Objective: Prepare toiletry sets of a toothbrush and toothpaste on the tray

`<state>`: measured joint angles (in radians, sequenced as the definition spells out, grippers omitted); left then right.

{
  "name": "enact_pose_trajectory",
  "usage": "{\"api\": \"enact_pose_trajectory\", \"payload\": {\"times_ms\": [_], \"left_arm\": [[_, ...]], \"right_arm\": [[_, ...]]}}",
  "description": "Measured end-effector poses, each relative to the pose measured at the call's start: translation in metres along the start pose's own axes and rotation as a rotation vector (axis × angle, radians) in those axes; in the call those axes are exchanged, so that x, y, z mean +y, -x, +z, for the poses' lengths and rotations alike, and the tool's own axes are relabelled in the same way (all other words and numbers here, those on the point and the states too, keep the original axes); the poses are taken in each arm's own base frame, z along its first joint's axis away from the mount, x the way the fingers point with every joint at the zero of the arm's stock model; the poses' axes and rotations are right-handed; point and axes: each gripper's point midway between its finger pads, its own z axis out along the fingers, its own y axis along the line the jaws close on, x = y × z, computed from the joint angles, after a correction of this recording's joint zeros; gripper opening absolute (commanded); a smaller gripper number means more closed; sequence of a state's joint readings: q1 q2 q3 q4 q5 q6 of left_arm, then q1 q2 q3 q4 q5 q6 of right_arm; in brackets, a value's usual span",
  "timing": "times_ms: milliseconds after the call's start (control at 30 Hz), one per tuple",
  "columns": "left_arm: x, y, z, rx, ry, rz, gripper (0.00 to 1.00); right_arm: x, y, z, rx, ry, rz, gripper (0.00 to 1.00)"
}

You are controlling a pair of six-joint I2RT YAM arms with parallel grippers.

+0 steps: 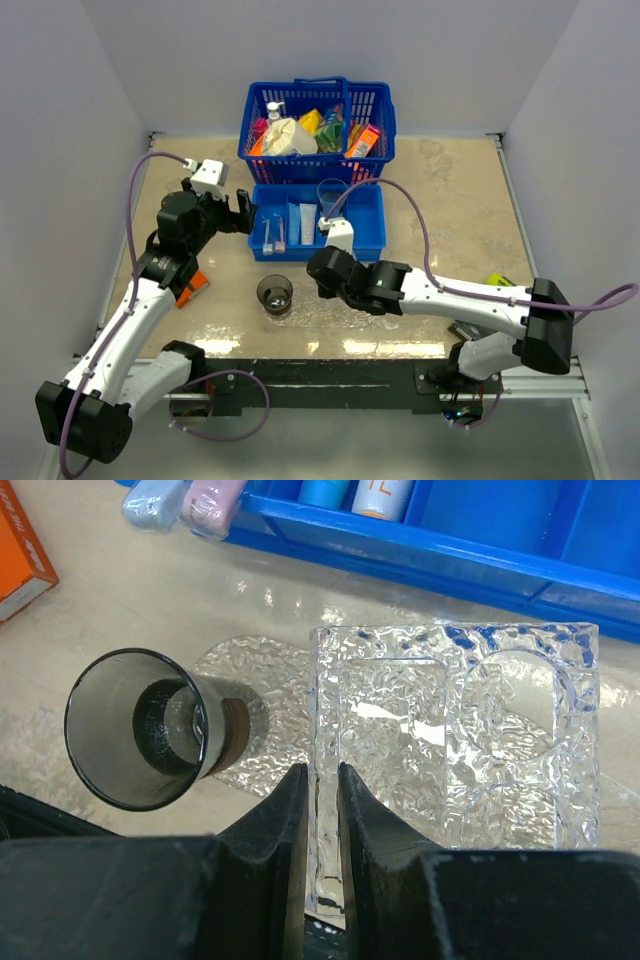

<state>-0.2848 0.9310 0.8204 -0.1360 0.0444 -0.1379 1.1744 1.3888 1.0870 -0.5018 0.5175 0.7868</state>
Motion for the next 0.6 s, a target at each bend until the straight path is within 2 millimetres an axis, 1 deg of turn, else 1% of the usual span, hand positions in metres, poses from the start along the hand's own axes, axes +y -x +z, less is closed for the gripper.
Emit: {"api": "enact_pose_trajectory", "payload": {"times_ms": [233, 467, 600], "left_arm": [[0.000, 0.000, 0.000, 0.000, 0.000, 0.000, 0.96], [0.000, 0.000, 0.000, 0.000, 0.000, 0.000, 0.96], [0.000, 0.000, 0.000, 0.001, 0.002, 0.000, 0.96]], "right_arm": [[0.008, -0.018, 0.007, 0.011, -0.007, 0.002, 0.00], [0.003, -0.034, 0.020, 0.014, -0.042, 0.014, 0.00], [0.001, -0.039, 0.026, 0.004, -0.062, 0.024, 0.00]]}}
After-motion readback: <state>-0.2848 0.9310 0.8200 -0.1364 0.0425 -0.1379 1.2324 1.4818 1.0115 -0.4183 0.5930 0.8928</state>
